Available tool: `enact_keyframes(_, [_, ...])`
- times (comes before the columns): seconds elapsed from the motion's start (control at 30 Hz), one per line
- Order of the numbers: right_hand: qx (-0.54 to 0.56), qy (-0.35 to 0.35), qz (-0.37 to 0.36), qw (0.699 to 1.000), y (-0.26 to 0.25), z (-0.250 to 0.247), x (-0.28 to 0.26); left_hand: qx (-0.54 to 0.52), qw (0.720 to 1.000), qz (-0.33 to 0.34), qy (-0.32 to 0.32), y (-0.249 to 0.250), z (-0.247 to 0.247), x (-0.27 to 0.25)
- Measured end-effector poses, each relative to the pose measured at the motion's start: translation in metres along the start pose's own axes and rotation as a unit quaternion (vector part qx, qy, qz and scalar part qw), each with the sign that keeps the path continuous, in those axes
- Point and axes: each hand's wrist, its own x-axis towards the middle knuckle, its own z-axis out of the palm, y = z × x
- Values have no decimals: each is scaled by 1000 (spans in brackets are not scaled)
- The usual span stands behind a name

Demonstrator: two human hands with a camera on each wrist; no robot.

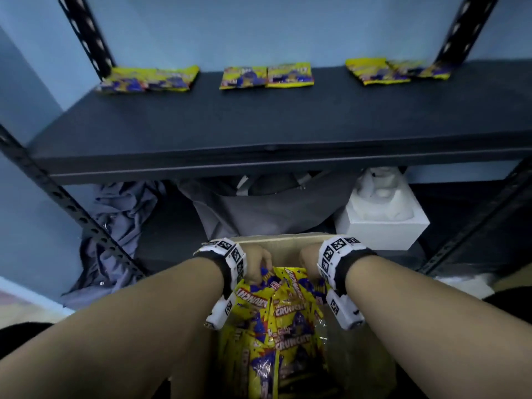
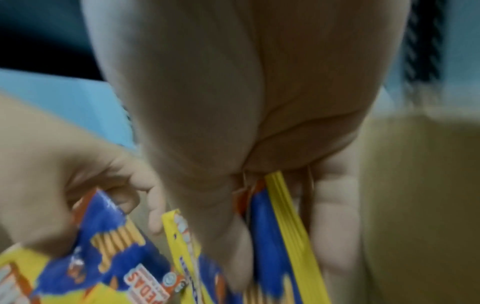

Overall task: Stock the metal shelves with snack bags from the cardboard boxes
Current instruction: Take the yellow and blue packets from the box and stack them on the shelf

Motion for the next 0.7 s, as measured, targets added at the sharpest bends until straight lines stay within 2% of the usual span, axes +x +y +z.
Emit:
enact_keyframes(0.1, [-100,7,1,995,0,-28,-10,33,999,7,9,14,-37,-27])
enact_keyframes(0.23, [-110,-12,-12,994,-9,-74,-55,41,997,-1,59,17,-69,-58])
enact_keyframes(0.47, [-3,32,-39,999,10,-123,-97,-49,993,59,94,12,-115,-104])
enact_keyframes(0.7, [47,118,-93,988,37,-147,-119,-97,965,100,222,4,-141,-137])
